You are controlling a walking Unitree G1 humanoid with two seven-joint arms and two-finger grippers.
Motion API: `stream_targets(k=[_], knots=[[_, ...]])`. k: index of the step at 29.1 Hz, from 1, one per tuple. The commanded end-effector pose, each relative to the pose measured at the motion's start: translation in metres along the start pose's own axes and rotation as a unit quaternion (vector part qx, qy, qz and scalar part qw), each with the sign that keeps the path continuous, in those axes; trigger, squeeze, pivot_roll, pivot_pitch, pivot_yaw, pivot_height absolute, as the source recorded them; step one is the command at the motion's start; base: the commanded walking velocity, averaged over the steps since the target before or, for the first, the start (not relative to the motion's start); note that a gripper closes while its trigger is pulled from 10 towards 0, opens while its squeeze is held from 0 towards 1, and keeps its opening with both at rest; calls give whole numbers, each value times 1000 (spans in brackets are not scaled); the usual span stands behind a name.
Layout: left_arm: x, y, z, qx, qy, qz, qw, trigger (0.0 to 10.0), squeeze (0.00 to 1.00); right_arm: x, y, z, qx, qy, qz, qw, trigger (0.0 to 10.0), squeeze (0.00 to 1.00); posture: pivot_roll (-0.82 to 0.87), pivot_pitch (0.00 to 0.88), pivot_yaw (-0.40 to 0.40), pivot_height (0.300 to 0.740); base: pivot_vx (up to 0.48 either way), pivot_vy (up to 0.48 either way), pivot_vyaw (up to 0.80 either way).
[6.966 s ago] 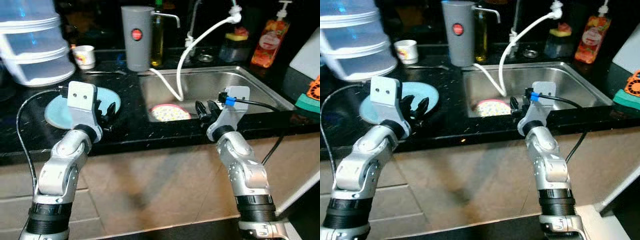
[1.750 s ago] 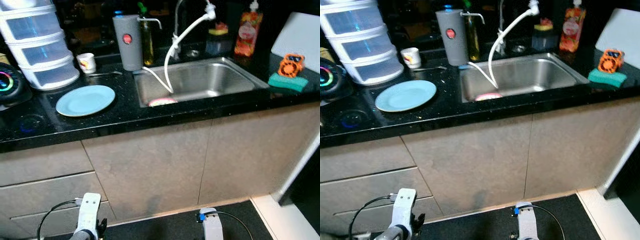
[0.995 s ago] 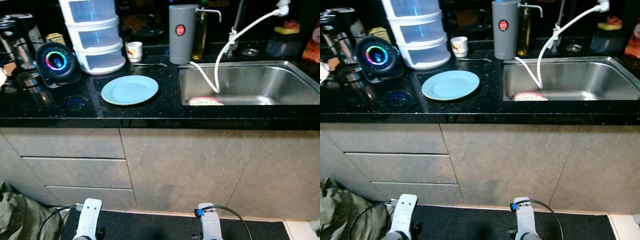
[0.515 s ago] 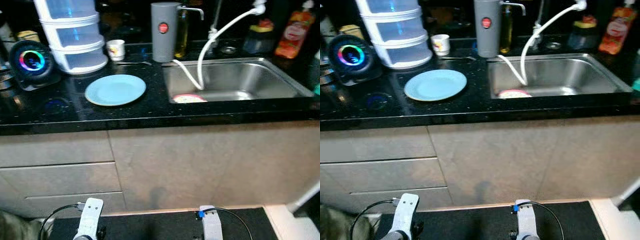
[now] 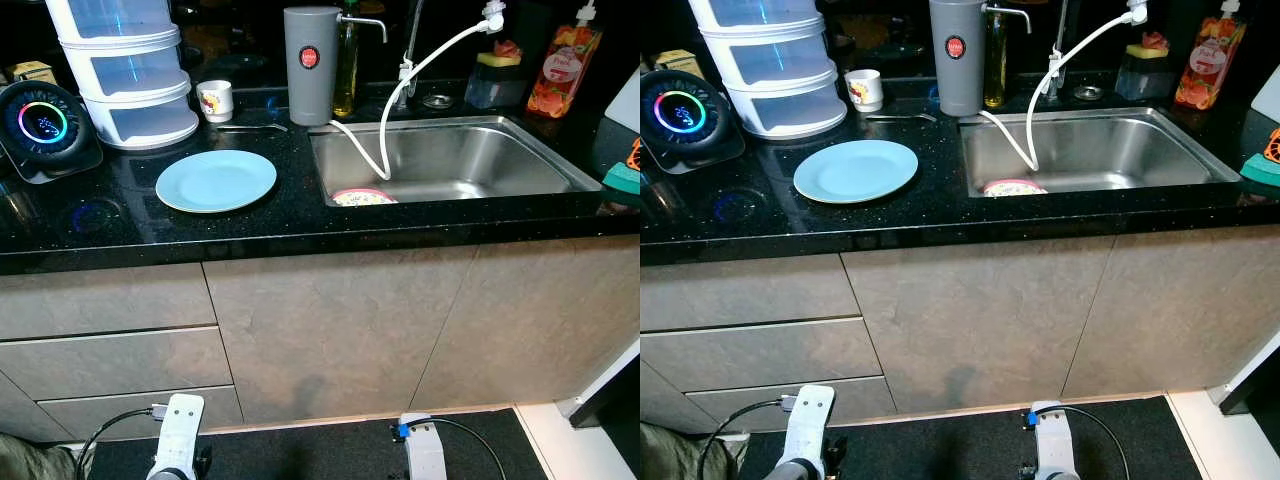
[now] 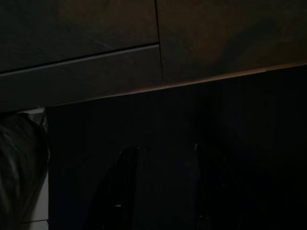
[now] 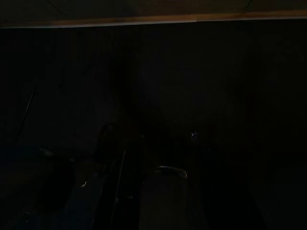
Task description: Kitchen organization
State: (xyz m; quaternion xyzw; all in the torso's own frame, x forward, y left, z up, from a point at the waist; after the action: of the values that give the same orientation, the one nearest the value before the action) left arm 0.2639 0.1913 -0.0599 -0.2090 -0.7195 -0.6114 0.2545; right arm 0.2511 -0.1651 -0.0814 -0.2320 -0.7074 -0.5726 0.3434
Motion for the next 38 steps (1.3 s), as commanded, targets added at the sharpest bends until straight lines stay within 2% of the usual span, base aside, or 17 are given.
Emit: stream_targets(k=[1, 11, 17, 22, 33, 38], knots=[[2, -5, 2, 4, 5, 1, 1000, 10000, 0, 0, -2, 3, 1, 7, 6, 1000, 10000, 0, 64, 99, 15, 740, 0, 0, 0], [2, -4, 6, 40, 19, -5, 999, 10000, 0, 0, -1, 4, 4, 10, 3, 1000, 10000, 0, 58, 83, 9, 740, 0, 0, 0], [2, -5, 2, 19, 11, -2, 1000, 10000, 0, 0, -1, 5, 7, 12, 2, 1000, 10000, 0, 57, 75, 4, 740, 0, -365, 0], [3, -7, 9, 62, 35, -7, 997, 10000, 0, 0, -1, 6, 10, 14, 2, 1000, 10000, 0, 57, 69, 2, 740, 0, -55, 0], [5, -7, 13, 64, 40, -11, 997, 10000, 0, 0, 0, 6, 15, 16, 1, 1000, 10000, 0, 61, 68, -8, 740, 0, 0, 0], [4, -8, 10, 37, 24, -5, 999, 10000, 0, -1, 3, 7, 15, 19, -1, 1000, 10000, 0, 61, 70, -10, 740, 0, -192, 0]])
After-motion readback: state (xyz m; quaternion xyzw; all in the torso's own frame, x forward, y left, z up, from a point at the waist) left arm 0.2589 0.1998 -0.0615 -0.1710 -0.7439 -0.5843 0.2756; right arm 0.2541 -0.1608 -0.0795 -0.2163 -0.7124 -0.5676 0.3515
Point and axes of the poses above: a point about 5 cm out from each wrist's last joint towards the gripper, its own x axis pointing back from the gripper into the wrist, its own y axis along the axis of the wrist's last joint, z = x × y, the point moved 3 cm from there along -x, pointing out of the wrist towards the gripper, and after that the axes turned 13 degrees about x, right-handed, at the moved point
